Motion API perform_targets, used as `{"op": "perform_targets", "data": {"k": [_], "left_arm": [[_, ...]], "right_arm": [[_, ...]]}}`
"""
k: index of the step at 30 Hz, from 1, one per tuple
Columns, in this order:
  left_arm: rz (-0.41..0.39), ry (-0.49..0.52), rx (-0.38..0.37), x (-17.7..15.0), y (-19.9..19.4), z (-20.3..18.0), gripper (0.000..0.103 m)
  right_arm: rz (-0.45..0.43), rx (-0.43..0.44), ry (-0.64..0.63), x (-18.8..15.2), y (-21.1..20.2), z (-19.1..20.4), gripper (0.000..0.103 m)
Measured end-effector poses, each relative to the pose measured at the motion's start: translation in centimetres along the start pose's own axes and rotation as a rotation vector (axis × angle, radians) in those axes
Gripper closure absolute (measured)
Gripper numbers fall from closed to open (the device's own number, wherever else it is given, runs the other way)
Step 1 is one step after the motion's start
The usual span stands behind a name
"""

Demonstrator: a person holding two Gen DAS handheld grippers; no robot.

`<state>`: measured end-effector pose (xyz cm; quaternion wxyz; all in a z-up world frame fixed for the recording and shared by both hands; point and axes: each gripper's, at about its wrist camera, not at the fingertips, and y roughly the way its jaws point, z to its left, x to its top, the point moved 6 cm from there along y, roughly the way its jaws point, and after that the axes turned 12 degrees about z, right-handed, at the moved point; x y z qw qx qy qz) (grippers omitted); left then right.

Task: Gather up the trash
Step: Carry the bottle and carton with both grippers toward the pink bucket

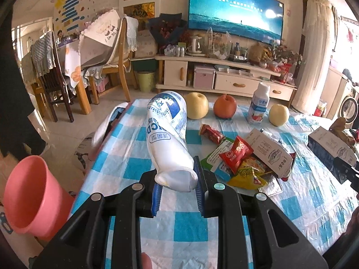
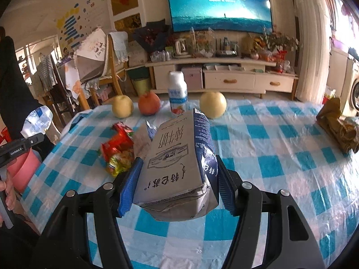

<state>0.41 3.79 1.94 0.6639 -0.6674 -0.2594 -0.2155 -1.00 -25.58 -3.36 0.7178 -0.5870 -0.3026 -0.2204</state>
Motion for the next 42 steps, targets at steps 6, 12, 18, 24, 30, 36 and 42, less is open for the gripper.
{"op": "perform_targets", "data": {"k": [6,12,18,24,30,36,42], "left_arm": [[-0.031,-0.014,0.023,0.1,-2.3,1.5,0.077],[-0.061,-0.037,0.053,0.3,-4.5,3.5,0.077],[-0.084,-0.065,0.077,0.2,-6.3,5.7,0.077],[-0.109,-0.101,0.115,-0.2,-8.5,9.1,0.077],[-0.123,-0.15,0.166,-1.3,-10.6,13.3,0.077],[-0.119,-0.197,0.223,-2.4,-12.0,18.5,0.077],[-0.111,-0.237,0.26,-3.2,-12.4,23.3,0.077]], "right_arm": [[-0.04,0.045,-0.038,1.6,-1.7,3.0,0.039],[-0.063,0.09,-0.071,3.0,-2.6,6.1,0.039],[-0.082,0.144,-0.13,4.4,-3.2,10.6,0.039],[-0.099,0.211,-0.193,5.7,-3.6,16.0,0.039],[-0.1,0.29,-0.256,6.8,-3.3,22.1,0.039],[-0.083,0.38,-0.323,7.2,-2.5,29.6,0.039],[-0.067,0.447,-0.387,7.5,-1.6,37.0,0.039]]}}
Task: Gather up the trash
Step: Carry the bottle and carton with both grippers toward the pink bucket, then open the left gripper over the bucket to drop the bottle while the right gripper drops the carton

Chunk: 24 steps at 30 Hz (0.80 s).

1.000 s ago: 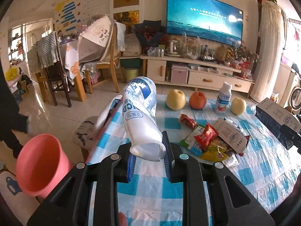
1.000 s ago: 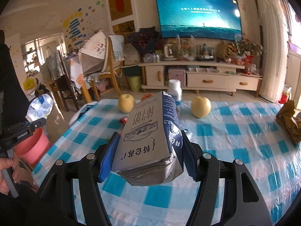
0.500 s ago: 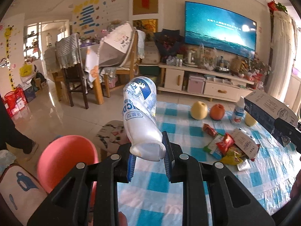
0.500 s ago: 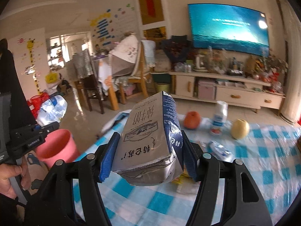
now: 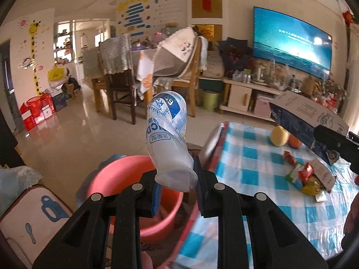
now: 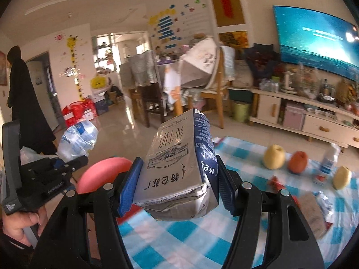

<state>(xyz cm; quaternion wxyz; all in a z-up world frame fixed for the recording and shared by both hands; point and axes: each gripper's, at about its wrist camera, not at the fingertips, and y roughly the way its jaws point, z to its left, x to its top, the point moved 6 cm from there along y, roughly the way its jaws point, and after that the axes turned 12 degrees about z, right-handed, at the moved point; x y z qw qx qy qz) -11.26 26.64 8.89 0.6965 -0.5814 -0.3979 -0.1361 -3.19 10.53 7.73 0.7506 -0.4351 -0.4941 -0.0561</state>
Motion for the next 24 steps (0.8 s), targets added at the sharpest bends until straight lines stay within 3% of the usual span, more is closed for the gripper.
{"op": "perform_targets", "data": {"k": [14,24], "left_arm": [[0.041,-0.064,0.037,-0.1,4.3,7.7,0.077],[0.09,-0.088,0.043,-1.5,7.8,10.1,0.077]], "right_arm": [[0.05,0.109,-0.08,3.8,8.4,9.1,0.039],[0.116,0.147,-0.114,3.0,13.3,13.2,0.039]]}}
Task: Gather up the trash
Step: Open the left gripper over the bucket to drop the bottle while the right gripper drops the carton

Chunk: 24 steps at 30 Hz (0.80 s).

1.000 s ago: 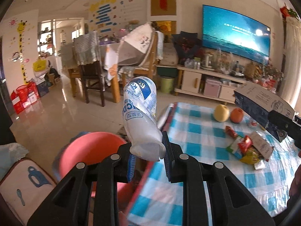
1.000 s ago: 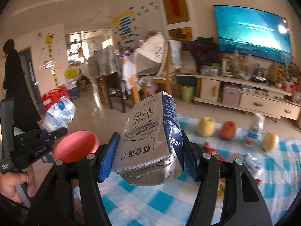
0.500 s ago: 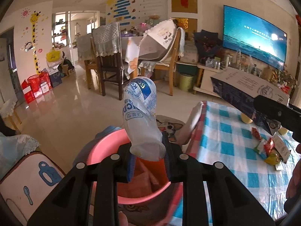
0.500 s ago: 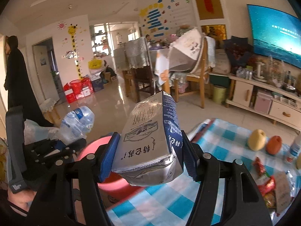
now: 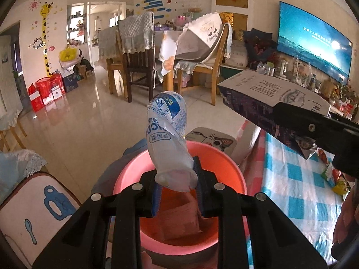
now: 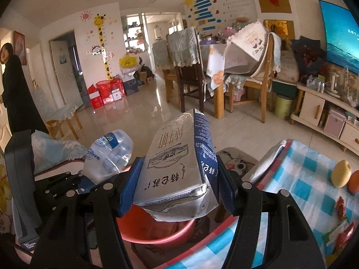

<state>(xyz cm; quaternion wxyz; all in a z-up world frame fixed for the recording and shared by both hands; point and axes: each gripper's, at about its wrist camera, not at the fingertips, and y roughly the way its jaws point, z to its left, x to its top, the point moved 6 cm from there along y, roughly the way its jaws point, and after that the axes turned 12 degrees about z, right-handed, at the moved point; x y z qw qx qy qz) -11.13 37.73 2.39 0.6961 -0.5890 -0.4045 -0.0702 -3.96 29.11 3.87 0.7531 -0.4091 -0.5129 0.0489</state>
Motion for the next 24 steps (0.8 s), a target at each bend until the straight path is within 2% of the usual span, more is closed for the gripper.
{"op": "perform_targets", "data": {"k": [18,24], "left_arm": [[0.029,-0.031,0.01,-0.8,2.5,1.9,0.077],[0.061,-0.047,0.022,-1.3,4.3,2.5,0.077]], "right_arm": [[0.046,0.02,-0.003,-0.5,3.6,0.5,0.039],[0.067,0.025,-0.004,-0.9,4.7,0.8,0.039]]}}
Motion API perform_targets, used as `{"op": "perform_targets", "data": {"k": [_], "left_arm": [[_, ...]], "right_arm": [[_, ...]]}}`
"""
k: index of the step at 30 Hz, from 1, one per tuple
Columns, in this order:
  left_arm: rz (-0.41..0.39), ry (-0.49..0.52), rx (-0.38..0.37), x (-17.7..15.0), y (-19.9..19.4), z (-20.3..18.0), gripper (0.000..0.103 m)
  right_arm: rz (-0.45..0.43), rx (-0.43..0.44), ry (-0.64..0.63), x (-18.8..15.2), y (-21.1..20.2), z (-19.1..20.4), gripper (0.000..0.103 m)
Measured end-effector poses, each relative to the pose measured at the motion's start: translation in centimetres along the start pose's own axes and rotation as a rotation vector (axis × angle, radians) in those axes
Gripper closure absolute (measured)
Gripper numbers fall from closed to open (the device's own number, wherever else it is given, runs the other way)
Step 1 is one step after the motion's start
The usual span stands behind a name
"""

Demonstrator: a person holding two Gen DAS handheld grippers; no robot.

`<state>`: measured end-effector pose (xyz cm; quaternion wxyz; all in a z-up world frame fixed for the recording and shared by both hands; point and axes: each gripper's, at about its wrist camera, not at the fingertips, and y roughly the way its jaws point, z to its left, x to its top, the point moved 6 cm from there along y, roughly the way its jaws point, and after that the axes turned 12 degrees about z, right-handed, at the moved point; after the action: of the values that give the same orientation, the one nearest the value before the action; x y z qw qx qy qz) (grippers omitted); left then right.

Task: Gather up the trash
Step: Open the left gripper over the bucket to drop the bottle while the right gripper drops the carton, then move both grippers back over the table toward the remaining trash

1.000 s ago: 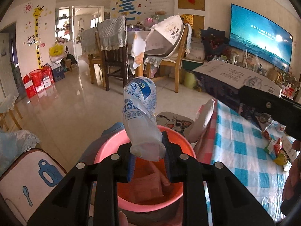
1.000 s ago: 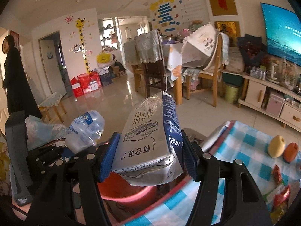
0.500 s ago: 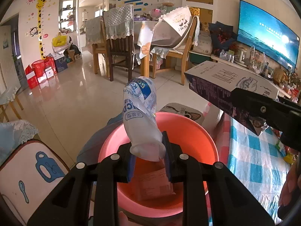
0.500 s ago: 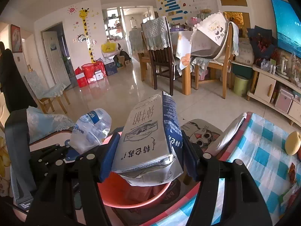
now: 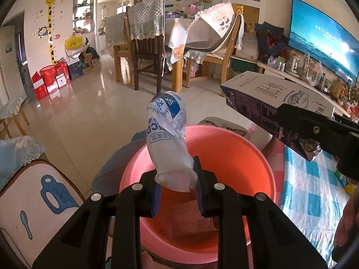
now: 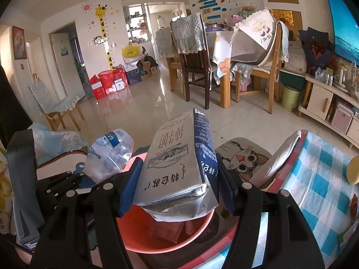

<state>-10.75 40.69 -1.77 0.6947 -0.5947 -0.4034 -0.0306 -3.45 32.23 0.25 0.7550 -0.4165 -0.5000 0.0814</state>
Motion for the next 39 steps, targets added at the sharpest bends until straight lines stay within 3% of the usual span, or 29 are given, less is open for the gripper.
{"op": "perform_targets", "data": {"k": [17,19,20,21,25,30,32,33,39], "left_arm": [[0.081,-0.014,-0.041,-0.8,3.7,-0.2,0.074],[0.089,-0.022,-0.036,-0.9,3.9,0.2,0.051],[0.085,-0.031,-0.031,-1.0,3.9,0.5,0.03],[0.069,-0.045,-0.015,-1.0,3.6,0.8,0.023],[0.064,-0.051,0.01,-0.9,3.2,1.4,0.023],[0.033,-0.046,0.009,-0.1,0.5,0.5,0.023],[0.007,-0.033,-0.001,0.1,-1.3,-0.8,0.016],[-0.01,-0.025,-0.017,0.2,-2.3,-1.9,0.009],[-0.048,0.116,-0.136,-0.6,-6.1,-11.8,0.006]], "right_arm": [[0.063,0.026,-0.022,-0.8,3.8,0.4,0.039],[0.067,0.02,-0.015,-1.0,4.2,-0.1,0.033],[0.066,0.016,-0.008,-1.1,4.2,-0.4,0.027],[0.063,0.018,-0.001,-1.1,4.2,-0.7,0.019],[0.057,0.015,0.027,-1.7,3.6,-1.8,0.018],[0.014,0.001,0.079,-3.1,-1.1,-5.0,0.017],[-0.011,-0.027,0.106,-4.6,-4.1,-7.0,0.012],[-0.024,-0.046,0.126,-5.7,-5.9,-8.4,0.009],[-0.043,-0.198,0.261,-14.3,-15.7,-17.7,0.008]]}}
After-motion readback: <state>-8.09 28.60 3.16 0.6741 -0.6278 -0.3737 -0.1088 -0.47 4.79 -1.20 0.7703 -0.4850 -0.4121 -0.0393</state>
